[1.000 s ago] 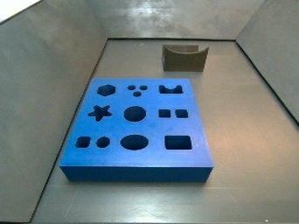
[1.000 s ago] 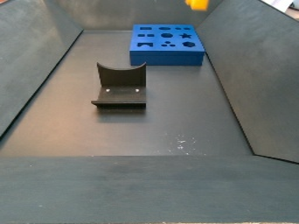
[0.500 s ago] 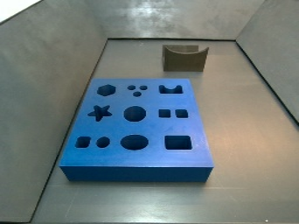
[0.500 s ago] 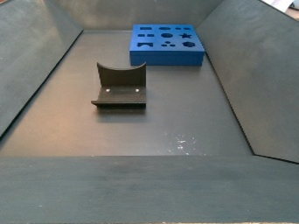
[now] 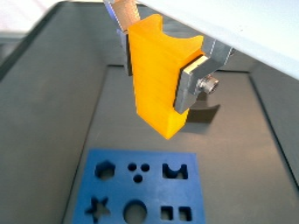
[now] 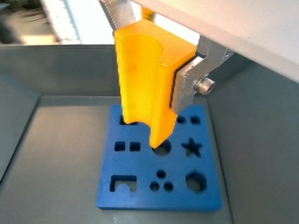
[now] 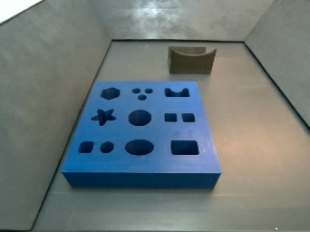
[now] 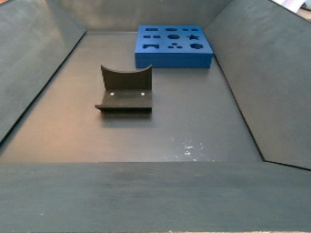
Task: Pick up the arch object. Move up. Place the arch object on the fixture. Regrasp the arch object. Rotate the arch object. Move to above the board. Insert the arch object.
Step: Move to above the board, then insert the arch object.
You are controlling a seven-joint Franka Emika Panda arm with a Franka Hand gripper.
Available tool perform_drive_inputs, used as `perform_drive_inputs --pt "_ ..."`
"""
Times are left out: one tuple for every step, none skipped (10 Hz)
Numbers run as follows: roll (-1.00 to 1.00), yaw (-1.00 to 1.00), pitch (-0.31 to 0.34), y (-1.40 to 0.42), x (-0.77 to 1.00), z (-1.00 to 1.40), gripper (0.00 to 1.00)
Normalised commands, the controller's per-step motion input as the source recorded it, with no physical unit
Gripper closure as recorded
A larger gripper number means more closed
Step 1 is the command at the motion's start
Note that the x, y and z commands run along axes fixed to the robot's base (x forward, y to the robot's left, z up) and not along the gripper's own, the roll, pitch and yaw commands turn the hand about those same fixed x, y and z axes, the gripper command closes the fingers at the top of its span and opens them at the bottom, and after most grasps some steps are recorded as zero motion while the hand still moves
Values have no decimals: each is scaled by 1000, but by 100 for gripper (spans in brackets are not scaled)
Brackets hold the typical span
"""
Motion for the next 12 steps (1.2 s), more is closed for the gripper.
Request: perform_drive_inputs --pt "-5 1000 119 -232 138 78 100" --pt "-4 1000 129 -110 75 43 100" --pt "-3 1000 139 -70 62 31 100" --pt "-1 1000 162 -44 54 31 100" --pt "4 1000 184 -39 57 29 100" --pt "14 1000 227 -32 63 27 100" --pt "22 1000 252 -29 68 25 100" --pt "29 667 224 -27 75 20 100" --pt "36 411 191 -27 74 24 100" --pt "33 222 158 -23 64 22 100" --pt "-93 114 0 157 286 -237 100" --pt "-186 17 -50 266 126 -791 100"
